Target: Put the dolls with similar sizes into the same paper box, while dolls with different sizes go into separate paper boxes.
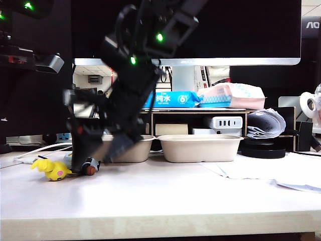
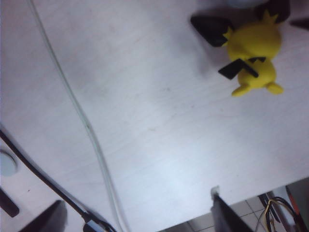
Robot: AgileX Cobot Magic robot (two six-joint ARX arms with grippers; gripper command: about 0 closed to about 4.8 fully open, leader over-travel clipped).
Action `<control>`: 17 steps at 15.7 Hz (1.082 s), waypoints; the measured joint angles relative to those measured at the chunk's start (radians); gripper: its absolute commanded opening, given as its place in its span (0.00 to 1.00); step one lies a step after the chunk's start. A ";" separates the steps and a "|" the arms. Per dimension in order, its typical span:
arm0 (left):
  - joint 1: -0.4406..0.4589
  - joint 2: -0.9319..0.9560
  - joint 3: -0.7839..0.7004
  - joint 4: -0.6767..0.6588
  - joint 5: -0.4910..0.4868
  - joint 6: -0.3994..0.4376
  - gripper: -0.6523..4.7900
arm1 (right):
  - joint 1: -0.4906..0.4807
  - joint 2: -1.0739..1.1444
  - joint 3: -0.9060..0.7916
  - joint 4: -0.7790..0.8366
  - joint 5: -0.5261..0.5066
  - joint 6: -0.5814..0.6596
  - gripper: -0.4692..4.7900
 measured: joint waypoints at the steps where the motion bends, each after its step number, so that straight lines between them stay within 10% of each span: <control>1: 0.000 0.000 0.000 -0.005 -0.003 0.004 0.85 | 0.000 -0.001 0.024 0.000 0.008 -0.023 0.83; 12: 0.000 0.000 0.000 -0.039 -0.038 0.008 0.85 | 0.001 0.057 0.034 0.105 0.019 -0.116 0.83; 16: 0.000 0.000 0.000 -0.043 -0.038 0.008 0.85 | 0.014 0.074 0.034 0.125 0.013 -0.113 0.75; 17: 0.000 0.000 0.000 -0.044 -0.038 0.008 0.85 | 0.018 0.083 0.034 0.134 0.012 -0.111 0.55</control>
